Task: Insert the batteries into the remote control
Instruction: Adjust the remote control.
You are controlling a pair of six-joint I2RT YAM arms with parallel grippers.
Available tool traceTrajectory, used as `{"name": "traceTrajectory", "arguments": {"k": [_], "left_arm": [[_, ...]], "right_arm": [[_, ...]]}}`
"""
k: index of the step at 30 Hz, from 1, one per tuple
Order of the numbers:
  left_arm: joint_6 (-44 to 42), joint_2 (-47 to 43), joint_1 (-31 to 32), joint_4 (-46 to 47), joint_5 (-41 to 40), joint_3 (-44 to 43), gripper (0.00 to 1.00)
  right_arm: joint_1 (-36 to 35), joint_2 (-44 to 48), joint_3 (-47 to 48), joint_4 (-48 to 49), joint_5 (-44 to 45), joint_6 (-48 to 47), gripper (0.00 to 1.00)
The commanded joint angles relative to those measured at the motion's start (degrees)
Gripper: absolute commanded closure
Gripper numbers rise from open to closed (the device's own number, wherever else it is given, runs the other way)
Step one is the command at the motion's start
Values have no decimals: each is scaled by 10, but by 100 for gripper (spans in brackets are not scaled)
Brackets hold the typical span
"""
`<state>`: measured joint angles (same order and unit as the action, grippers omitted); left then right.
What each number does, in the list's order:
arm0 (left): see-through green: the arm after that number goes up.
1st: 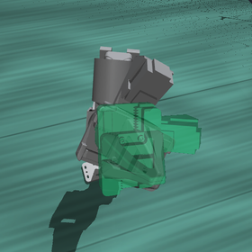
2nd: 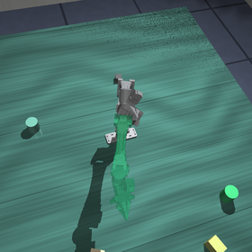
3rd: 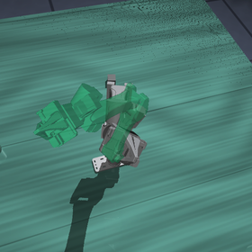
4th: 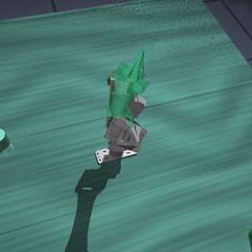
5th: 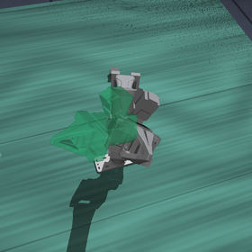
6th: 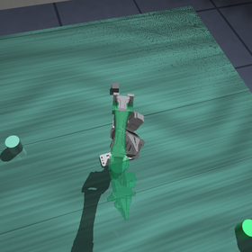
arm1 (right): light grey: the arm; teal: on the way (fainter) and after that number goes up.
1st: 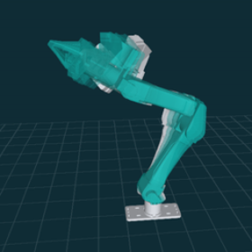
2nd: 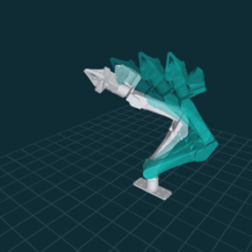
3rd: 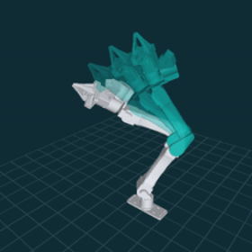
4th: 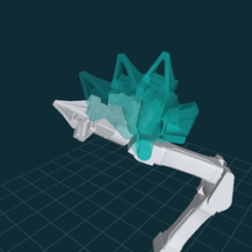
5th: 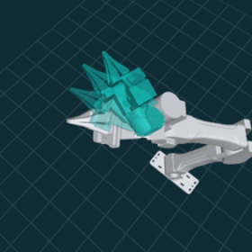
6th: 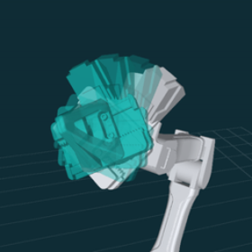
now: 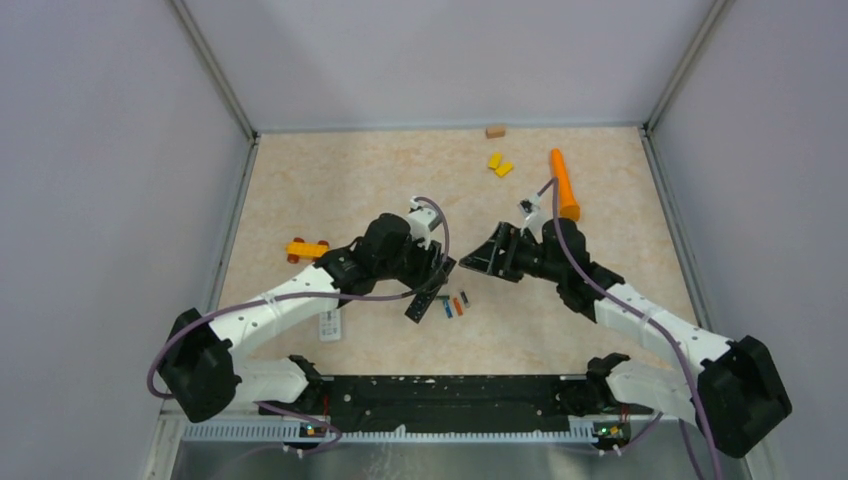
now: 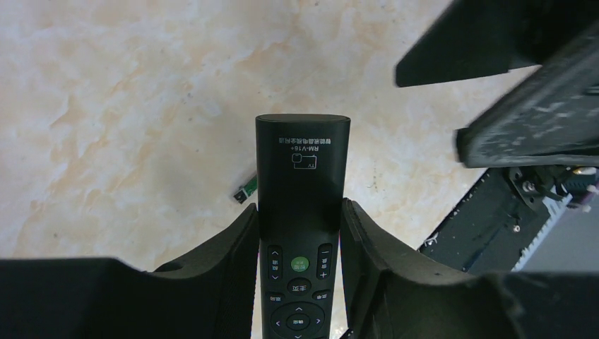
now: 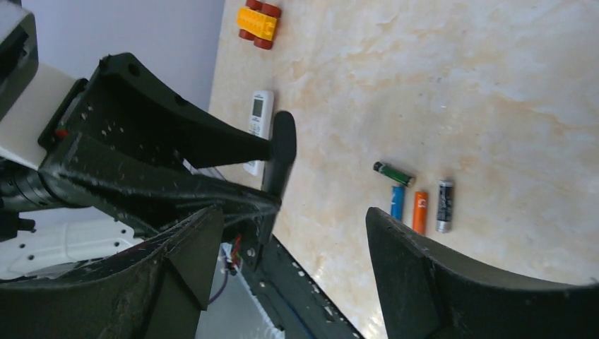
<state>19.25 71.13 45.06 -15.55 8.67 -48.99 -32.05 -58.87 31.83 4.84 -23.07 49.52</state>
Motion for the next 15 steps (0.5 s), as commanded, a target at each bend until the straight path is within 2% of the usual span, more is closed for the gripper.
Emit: {"name": "traceTrajectory", "arguments": {"k": [1, 5, 11, 14, 15], "left_arm": [[-41, 2, 0, 52, 81, -27, 79], [-45, -2, 0, 62, 99, -25, 79], [-51, -6, 1, 68, 101, -30, 78], [-55, -8, 0, 72, 105, -30, 75], [-56, -8, 1, 72, 105, -29, 73]], "right_arm": [[-26, -40, 47, 64, 14, 41, 26], [-43, -64, 53, 97, 14, 66, 33], [-60, -108, 77, 69, 18, 86, 44], [-61, -117, 70, 82, 20, 111, 56], [-61, -118, 66, 91, 20, 120, 63]]}}
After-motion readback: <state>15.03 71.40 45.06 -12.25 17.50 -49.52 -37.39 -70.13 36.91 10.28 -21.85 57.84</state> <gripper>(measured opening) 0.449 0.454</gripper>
